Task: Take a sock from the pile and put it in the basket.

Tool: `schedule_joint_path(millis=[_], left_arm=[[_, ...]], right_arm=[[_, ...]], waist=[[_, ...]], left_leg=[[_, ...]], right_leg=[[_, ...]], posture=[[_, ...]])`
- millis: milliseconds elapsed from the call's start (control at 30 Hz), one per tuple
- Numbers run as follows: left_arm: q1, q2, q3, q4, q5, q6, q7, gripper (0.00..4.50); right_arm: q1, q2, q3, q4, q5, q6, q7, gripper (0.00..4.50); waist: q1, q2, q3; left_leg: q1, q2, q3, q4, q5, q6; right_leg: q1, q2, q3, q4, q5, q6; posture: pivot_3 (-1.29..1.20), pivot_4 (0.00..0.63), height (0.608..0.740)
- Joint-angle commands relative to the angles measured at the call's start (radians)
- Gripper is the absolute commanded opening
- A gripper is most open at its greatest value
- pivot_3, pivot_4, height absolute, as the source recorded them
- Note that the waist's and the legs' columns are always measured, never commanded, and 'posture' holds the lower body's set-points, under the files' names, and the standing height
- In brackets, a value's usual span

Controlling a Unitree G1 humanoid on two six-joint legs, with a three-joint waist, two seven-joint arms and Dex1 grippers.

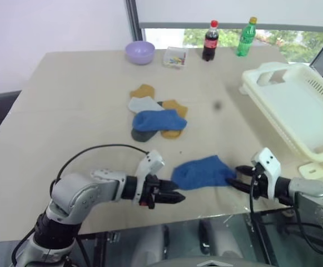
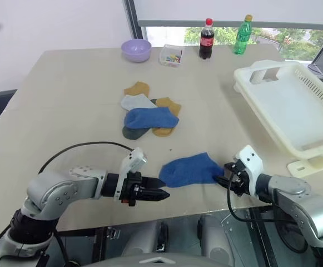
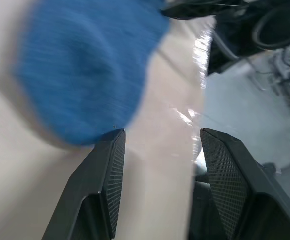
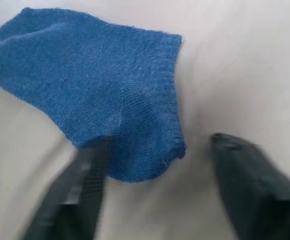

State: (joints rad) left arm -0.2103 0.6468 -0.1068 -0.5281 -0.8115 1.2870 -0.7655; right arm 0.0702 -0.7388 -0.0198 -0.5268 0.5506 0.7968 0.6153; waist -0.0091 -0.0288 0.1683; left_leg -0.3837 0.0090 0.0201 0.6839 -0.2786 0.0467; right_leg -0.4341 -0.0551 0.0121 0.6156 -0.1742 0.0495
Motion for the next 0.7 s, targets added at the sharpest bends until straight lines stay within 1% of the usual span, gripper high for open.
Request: schedule_joint_path(millis=[33, 100, 167, 233, 300, 367, 533, 700], left_arm=[[0.022, 0.008, 0.022, -0.036, -0.019, -0.01, 0.021, 2.55], [0.031, 0.009, 0.035, -0.028, -0.009, -0.049, 0.018, 2.55], [0.029, -0.002, 0.063, 0.004, 0.01, -0.102, 0.029, 2.55], [0.014, -0.015, 0.084, 0.038, 0.027, -0.155, 0.034, 2.55], [-0.029, -0.055, 0.109, 0.079, 0.063, -0.226, 0.073, 2.55], [-0.091, -0.1, 0.101, 0.132, 0.124, -0.294, 0.124, 2.55], [-0.214, -0.191, -0.012, 0.274, 0.353, -0.524, 0.218, 2.55], [-0.291, -0.233, -0.136, 0.424, 0.549, -0.7, 0.242, 2.55]], right_arm=[[0.012, -0.005, -0.041, -0.01, -0.041, -0.096, 0.022, 4.12], [0.024, -0.002, -0.073, -0.024, -0.029, -0.141, 0.05, 4.12], [0.052, -0.007, -0.105, -0.045, -0.015, -0.216, 0.111, 4.12], [0.073, 0.017, -0.136, -0.068, 0.017, -0.284, 0.159, 4.12], [0.093, 0.052, -0.172, -0.097, 0.066, -0.338, 0.19, 4.12], [0.12, 0.062, -0.196, -0.119, 0.093, -0.356, 0.213, 4.12], [0.169, 0.107, -0.22, -0.17, 0.155, -0.425, 0.247, 4.12], [0.197, 0.128, -0.223, -0.184, 0.154, -0.45, 0.23, 4.12]], waist=[[0.0, 0.0, 0.0], [0.0, 0.0, 0.001], [0.001, 0.0, 0.001], [0.003, 0.0, 0.001], [0.008, 0.001, 0.001], [0.014, 0.0, 0.002], [0.024, 0.0, 0.002], [0.023, 0.0, 0.002]], left_leg=[[0.0, 0.0, 0.0, 0.0, 0.0, 0.0], [0.0, 0.0, 0.0, 0.0, 0.0, 0.0], [-0.001, 0.0, 0.0, 0.0, 0.0, 0.0], [-0.003, 0.0, 0.0, 0.0, 0.0, 0.0], [-0.004, 0.0, 0.0, 0.0, 0.0, 0.0], [-0.005, 0.0, 0.0, 0.0, 0.0, 0.0], [-0.005, -0.002, 0.0, 0.001, 0.0, 0.0], [-0.007, -0.002, 0.0, 0.001, 0.0, 0.0]], right_leg=[[0.0, 0.0, 0.0, 0.0, 0.0, 0.0], [0.0, 0.0, 0.0, 0.0, 0.0, 0.0], [-0.001, 0.0, 0.0, 0.0, 0.0, 0.0], [-0.004, 0.0, 0.0, 0.0, 0.0, 0.0], [-0.004, 0.001, 0.0, 0.0, 0.0, 0.0], [-0.005, 0.001, 0.0, 0.0, 0.0, 0.0], [-0.004, 0.001, 0.001, 0.0, 0.0, 0.0], [-0.006, 0.001, 0.001, -0.001, 0.001, 0.0]], posture=[[0.0, 0.15, 0.735], [0.0, 0.15, 0.735], [0.0, 0.15, 0.735], [0.0, 0.15, 0.735], [0.0, 0.15, 0.735], [0.0, 0.15, 0.735], [0.0, 0.15, 0.735], [0.0, 0.15, 0.735]])
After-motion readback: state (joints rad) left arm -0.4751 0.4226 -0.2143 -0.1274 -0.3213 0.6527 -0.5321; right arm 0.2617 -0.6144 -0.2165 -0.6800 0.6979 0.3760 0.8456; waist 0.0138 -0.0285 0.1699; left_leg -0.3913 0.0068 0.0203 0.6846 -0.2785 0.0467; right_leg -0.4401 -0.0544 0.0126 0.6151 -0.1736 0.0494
